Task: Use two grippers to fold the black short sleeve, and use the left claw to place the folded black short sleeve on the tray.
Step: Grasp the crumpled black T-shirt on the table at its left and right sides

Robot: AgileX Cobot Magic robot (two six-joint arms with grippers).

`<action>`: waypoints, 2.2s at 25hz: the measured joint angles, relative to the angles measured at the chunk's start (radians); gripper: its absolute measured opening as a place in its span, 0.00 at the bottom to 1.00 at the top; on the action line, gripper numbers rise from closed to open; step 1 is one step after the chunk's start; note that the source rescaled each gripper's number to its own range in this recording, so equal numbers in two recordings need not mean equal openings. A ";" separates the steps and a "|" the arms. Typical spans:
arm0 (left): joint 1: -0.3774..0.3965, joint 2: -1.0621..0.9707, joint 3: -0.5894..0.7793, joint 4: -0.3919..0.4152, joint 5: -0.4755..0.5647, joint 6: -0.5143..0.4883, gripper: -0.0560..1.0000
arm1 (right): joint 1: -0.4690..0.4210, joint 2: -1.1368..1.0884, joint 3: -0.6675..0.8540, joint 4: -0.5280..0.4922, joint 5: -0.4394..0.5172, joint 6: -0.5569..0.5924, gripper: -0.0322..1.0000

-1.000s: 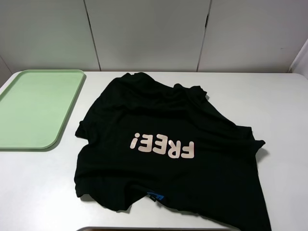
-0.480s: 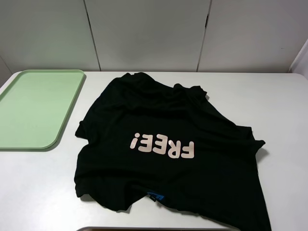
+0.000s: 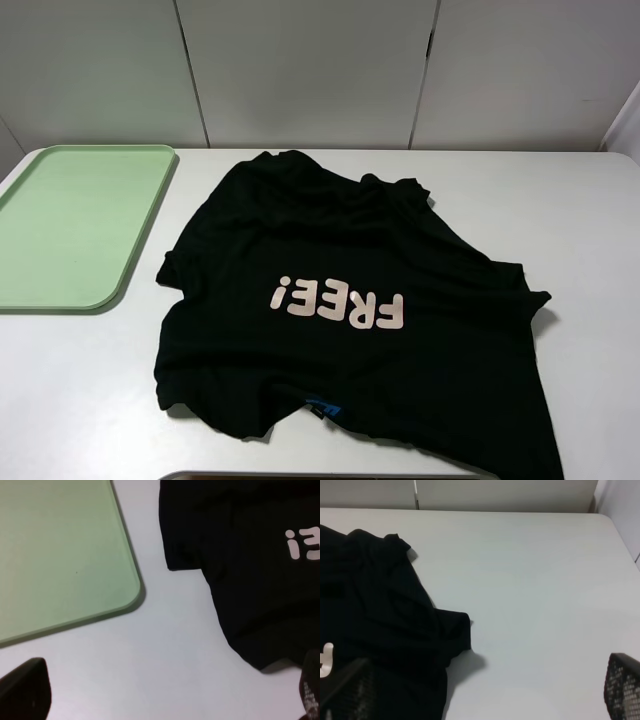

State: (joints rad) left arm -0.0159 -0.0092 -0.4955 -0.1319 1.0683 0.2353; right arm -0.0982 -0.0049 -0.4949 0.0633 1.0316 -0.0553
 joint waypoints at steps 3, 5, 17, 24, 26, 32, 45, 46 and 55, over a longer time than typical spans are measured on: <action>0.000 0.000 0.000 0.024 0.000 0.000 1.00 | 0.000 0.000 0.000 0.000 0.000 0.000 1.00; 0.000 0.000 0.000 0.028 0.000 0.000 1.00 | 0.000 0.000 0.000 0.000 0.000 0.000 1.00; 0.000 0.209 -0.144 0.026 -0.010 -0.009 0.99 | 0.000 0.114 -0.050 0.110 0.001 -0.001 1.00; 0.000 0.568 -0.396 0.024 -0.008 0.006 0.99 | 0.000 0.468 -0.254 0.119 -0.003 -0.093 1.00; -0.027 0.669 -0.460 0.026 -0.008 0.020 0.98 | 0.021 0.559 -0.311 0.119 -0.019 -0.128 1.00; -0.266 0.899 -0.599 0.059 -0.009 0.094 0.98 | 0.175 0.817 -0.428 0.098 -0.050 -0.218 1.00; -0.648 1.257 -0.622 0.123 0.038 0.263 0.98 | 0.625 1.280 -0.466 -0.063 -0.077 -0.339 1.00; -0.657 1.285 -0.622 0.123 0.038 0.280 0.98 | 0.638 1.301 -0.466 -0.069 -0.074 -0.340 1.00; -0.664 1.512 -0.624 0.126 -0.074 0.425 0.97 | 0.659 1.372 -0.466 -0.122 -0.104 -0.578 1.00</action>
State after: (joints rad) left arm -0.6803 1.5028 -1.1192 -0.0058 0.9944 0.6604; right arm 0.5611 1.3671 -0.9609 -0.0592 0.9277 -0.6330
